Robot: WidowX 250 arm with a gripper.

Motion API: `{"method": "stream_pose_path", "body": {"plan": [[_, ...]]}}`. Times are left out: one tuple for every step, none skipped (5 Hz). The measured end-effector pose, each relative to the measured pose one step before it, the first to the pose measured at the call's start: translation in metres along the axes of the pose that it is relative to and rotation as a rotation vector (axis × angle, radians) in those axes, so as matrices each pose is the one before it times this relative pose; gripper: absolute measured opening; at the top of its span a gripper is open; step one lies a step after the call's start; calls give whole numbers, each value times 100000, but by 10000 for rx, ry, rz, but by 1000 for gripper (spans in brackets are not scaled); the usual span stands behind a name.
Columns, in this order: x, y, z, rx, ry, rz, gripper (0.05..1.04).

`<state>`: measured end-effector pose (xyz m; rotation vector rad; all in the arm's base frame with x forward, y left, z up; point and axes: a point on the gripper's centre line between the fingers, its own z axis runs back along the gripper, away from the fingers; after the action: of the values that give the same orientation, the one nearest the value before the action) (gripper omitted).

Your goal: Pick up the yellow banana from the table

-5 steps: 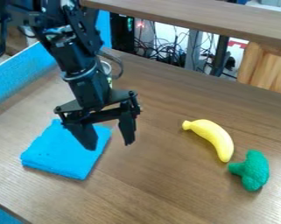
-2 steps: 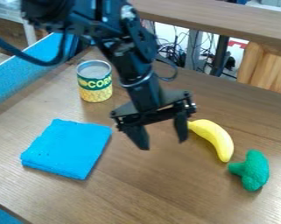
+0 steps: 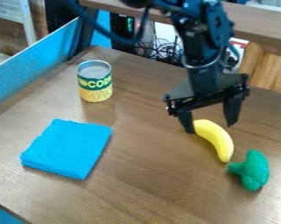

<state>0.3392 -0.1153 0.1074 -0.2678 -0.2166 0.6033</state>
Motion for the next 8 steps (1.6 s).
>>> {"method": "stream_pose_path", "body": {"plan": [[898,-1918,-839,676,-254,1017,1001],[409,-631,-957,841,-413,452,1001],[356,524,-1486,465,-229,419,1001],[568,71,-1656,540,-308,306,1001],[553,55,-682,300,-319,173,1001],[-603,-94,-1863,176,225,196,1001],[-391,-386,-1222,-8,183,473,950],[-216,-219,-68,-280,94,320,685]]}}
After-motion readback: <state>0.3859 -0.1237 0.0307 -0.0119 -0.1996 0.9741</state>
